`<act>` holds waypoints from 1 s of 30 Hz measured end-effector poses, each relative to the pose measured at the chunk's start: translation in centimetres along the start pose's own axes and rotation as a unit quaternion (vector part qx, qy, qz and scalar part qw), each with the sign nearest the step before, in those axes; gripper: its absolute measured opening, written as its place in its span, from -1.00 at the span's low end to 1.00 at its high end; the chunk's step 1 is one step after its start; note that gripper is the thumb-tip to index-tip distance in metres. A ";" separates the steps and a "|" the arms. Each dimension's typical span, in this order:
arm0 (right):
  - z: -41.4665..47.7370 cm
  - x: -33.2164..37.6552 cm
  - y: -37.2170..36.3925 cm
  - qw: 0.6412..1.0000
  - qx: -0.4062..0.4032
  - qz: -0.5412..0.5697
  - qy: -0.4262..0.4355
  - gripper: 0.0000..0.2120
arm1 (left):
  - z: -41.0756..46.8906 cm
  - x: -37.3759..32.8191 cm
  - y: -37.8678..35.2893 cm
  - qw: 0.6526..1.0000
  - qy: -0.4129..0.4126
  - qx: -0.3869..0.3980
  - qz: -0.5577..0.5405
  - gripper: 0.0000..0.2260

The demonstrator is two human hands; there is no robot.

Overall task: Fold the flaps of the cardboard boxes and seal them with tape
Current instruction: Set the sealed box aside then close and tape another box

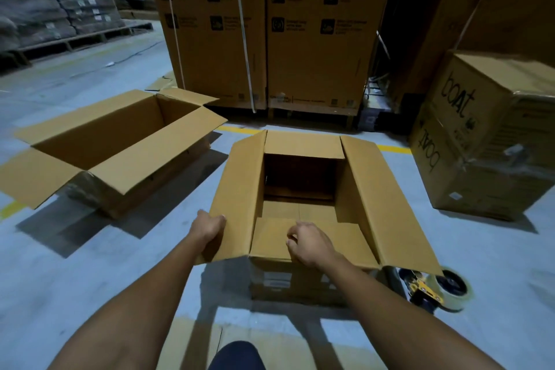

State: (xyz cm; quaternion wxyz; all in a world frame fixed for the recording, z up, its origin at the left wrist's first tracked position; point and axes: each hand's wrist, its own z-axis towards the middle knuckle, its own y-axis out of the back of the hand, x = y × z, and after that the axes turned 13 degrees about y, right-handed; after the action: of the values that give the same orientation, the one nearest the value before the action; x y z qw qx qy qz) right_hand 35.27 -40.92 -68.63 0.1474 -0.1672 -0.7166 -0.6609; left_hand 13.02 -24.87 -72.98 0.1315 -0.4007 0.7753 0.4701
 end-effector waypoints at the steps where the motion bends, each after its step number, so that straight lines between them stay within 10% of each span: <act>1: -0.3 0.1 0.1 1.000 0.000 0.000 -0.002 -0.70 | -0.1 -0.1 1.0 1.000 -0.006 -0.022 -0.008 -0.49; 10: -1.6 -0.4 -0.1 1.000 -0.004 0.016 -0.026 -0.72 | -6.2 -5.5 8.0 0.968 -0.169 -0.084 -0.167 -0.85; 18: -0.4 -2.5 0.4 0.991 -0.063 0.117 -0.036 -0.56 | -10.9 -10.8 1.1 0.923 -0.216 0.222 -0.230 -0.67; 24: 0.8 -4.5 0.9 0.808 -0.196 0.520 -0.198 -0.59 | -9.8 -9.3 -8.6 0.938 -0.288 0.195 -0.001 -0.69; 30: 0.9 -4.9 -1.7 0.975 -0.115 0.162 -0.097 -0.65 | -9.1 -5.7 -12.4 0.868 -0.453 -0.029 0.202 -0.68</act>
State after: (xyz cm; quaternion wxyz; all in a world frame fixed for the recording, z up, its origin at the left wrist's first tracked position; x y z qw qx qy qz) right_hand 38.96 -40.33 -72.38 0.1623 -0.3605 -0.6100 -0.6868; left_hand 27.44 -32.54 -72.64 0.3588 0.0177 0.6805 0.6387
